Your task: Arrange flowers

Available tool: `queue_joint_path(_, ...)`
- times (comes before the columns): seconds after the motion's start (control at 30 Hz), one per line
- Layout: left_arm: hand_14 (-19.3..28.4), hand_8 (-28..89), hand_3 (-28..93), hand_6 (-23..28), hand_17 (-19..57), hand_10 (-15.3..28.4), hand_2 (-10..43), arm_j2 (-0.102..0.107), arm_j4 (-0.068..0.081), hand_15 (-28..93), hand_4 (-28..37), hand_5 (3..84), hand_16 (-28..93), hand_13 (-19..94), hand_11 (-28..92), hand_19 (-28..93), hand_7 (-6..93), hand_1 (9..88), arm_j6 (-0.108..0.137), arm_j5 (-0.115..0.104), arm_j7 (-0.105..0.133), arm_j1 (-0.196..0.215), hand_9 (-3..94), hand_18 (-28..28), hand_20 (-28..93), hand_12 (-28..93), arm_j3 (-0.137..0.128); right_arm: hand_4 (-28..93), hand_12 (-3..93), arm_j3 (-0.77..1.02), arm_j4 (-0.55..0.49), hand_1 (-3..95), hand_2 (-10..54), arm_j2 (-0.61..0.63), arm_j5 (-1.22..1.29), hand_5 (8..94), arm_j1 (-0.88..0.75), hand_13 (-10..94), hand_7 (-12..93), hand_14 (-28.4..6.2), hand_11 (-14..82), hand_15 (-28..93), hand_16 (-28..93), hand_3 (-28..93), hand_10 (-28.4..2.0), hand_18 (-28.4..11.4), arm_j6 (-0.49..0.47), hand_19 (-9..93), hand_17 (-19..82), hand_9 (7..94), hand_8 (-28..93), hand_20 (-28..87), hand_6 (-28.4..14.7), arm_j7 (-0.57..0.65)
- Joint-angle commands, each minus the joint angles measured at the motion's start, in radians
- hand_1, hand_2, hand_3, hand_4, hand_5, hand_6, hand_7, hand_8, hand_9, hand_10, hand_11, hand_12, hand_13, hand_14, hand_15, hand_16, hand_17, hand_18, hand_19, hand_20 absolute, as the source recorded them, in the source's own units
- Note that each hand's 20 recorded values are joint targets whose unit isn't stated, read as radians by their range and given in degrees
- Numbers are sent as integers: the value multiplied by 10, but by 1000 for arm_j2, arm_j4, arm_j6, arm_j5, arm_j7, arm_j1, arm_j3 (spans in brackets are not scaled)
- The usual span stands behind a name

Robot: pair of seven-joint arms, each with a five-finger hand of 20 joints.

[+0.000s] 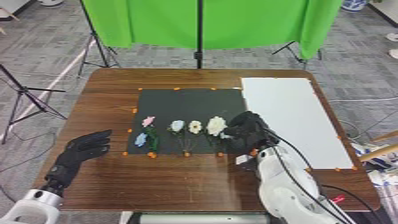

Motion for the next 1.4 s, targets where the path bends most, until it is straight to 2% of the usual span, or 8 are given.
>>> queue_joint_path(0.03,182,-66,674,5,28,125,-48,-9,2,240,-36,453,31,336,179,300,119,374,-6,6,-5,12,394,156,338,136,-2,-146,260,35,-50,368,-95,29,13,650,-26,846,158,-47,268,654,374,651,-133,-182,-10,932,568,786,-87,608,-17,-11)
queue_joint_path(0.17,182,-67,674,6,28,125,-48,-10,5,241,-36,453,32,336,177,299,119,374,-2,6,3,5,394,156,338,136,1,-145,261,94,-67,366,-95,49,142,655,-35,847,159,-48,270,654,374,647,-134,-182,64,932,569,789,-86,608,-16,-65)
queue_joint_path(0.37,185,-66,674,5,28,125,-48,-5,-26,242,-37,454,31,336,180,300,120,375,13,7,34,8,397,156,339,137,-9,-136,261,353,-117,291,-39,64,730,667,-114,769,170,-93,251,584,349,656,-155,-191,134,881,458,749,-88,514,-22,-363)
queue_joint_path(0.63,185,-67,676,10,51,129,-45,2,-50,249,-41,466,27,354,191,294,122,370,60,-15,118,-17,413,155,333,136,18,-132,230,521,-92,170,3,8,1239,636,-216,562,168,-169,155,338,273,700,-175,-203,-43,541,233,650,-89,461,-19,-676)
queue_joint_path(0.8,186,-68,675,14,101,134,-38,4,-41,209,-55,478,1,379,194,199,124,368,94,-15,173,-67,437,146,260,126,77,-150,182,487,-48,102,7,-41,1160,525,-286,416,123,-149,64,114,244,758,-163,-161,-10,166,222,506,-83,328,-14,-852)
queue_joint_path(0.93,184,-68,677,16,114,136,-32,-15,-37,202,-62,486,1,388,197,142,130,365,124,-28,220,-102,447,135,230,124,122,-165,142,495,-42,59,-4,-119,1095,392,-346,280,108,-117,33,55,167,801,-147,-146,-56,65,155,384,-89,271,3,-888)
queue_joint_path(1.17,180,-70,682,20,102,134,-31,-39,-47,178,-75,487,-3,388,196,69,125,345,107,14,210,-110,456,115,196,118,135,-188,107,498,-55,-1,4,-173,1080,280,-413,167,89,-100,9,-9,107,799,-118,-116,-110,46,49,299,-96,205,16,-863)
queue_joint_path(1.4,178,-65,657,27,94,136,-9,-54,-66,161,-137,483,4,383,190,41,112,309,121,3,202,-92,460,104,182,114,133,-212,102,511,-71,-25,24,-189,1067,264,-454,150,83,-108,7,-34,123,760,-121,-116,-102,62,22,283,-93,181,12,-816)
